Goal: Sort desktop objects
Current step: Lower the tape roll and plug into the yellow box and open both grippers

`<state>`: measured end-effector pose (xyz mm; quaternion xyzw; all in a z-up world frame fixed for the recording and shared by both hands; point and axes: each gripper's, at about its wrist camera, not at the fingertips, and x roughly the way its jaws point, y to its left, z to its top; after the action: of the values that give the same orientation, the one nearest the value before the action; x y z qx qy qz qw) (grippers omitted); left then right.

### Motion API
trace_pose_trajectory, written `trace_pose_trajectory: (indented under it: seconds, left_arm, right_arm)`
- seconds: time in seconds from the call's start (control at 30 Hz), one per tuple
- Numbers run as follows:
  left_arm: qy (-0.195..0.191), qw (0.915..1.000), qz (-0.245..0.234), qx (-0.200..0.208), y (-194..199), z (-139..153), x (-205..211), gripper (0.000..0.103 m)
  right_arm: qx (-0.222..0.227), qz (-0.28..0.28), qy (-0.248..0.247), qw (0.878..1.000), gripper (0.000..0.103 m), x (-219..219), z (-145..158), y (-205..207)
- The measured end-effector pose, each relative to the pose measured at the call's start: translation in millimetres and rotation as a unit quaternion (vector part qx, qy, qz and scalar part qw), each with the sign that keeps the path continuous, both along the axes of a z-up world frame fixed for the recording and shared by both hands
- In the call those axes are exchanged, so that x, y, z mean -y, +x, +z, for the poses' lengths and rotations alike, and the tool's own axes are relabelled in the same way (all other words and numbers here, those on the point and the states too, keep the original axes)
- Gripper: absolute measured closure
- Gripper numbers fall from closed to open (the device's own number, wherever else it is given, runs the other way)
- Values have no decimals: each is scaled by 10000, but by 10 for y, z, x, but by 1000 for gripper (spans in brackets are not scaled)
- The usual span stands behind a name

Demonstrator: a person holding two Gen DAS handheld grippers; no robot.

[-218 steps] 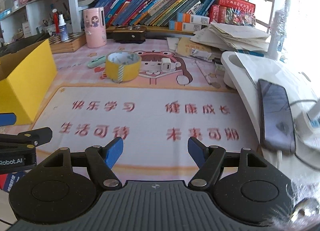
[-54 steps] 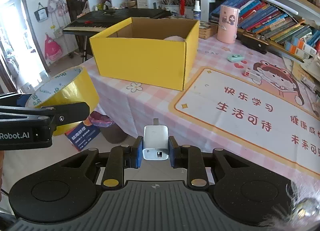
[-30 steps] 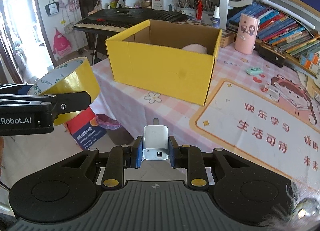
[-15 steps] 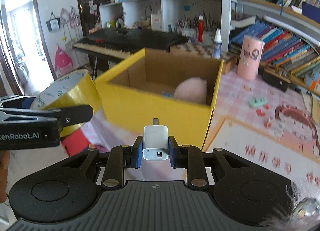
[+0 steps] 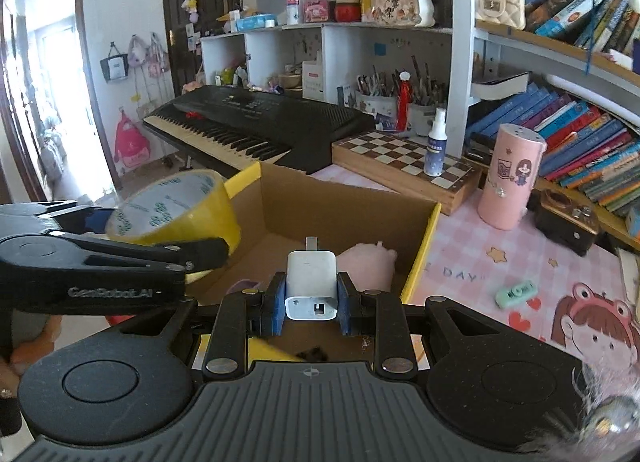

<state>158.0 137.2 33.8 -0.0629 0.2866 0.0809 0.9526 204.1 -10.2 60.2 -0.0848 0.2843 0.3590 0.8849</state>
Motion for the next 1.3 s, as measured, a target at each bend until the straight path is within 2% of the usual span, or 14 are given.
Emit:
trace_pose_trajectory:
  seconds: [0.13, 0.33, 0.47, 0.53, 0.6, 0.73, 0.87, 1.07, 1.17, 1.3]
  left_arm:
    - [-17, 9995, -108, -304, 284, -111, -58, 15]
    - [-296, 9961, -140, -816, 614, -270, -199, 15]
    - [-270, 9937, -204, -1072, 769, -359, -198, 15]
    - [-133, 9927, -255, -1169, 828, -381, -164, 15]
    - [-21, 9912, -339, -1279, 880, -398, -125, 15]
    - [-64, 9871, -501, -1517, 988, -444, -73, 15]
    - [30, 9854, -568, -1605, 1034, -461, -38, 15]
    - [31, 9851, -548, -1630, 1037, -459, -27, 15]
    - [55, 9870, -487, -1531, 995, -426, -18, 15]
    - [-84, 9902, -528, -1290, 851, -331, -20, 15]
  right_arm:
    - [-73, 222, -210, 9995, 79, -96, -75, 237]
    - [-229, 897, -890, 9917, 79, -312, -270, 489]
    - [-201, 1186, -1242, 9849, 79, -423, -407, 557]
    - [-204, 1327, -1424, 9807, 79, -478, -475, 583]
    - [-292, 1444, -1547, 9769, 79, -519, -522, 634]
    - [-557, 1743, -1756, 9673, 79, -607, -571, 748]
    - [-775, 1894, -1879, 9606, 79, -684, -645, 808]
    - [-842, 1899, -1890, 9598, 79, -695, -669, 816]
    - [-835, 1865, -1742, 9633, 77, -656, -634, 790]
    - [-734, 1718, -1451, 9716, 65, -559, -518, 759]
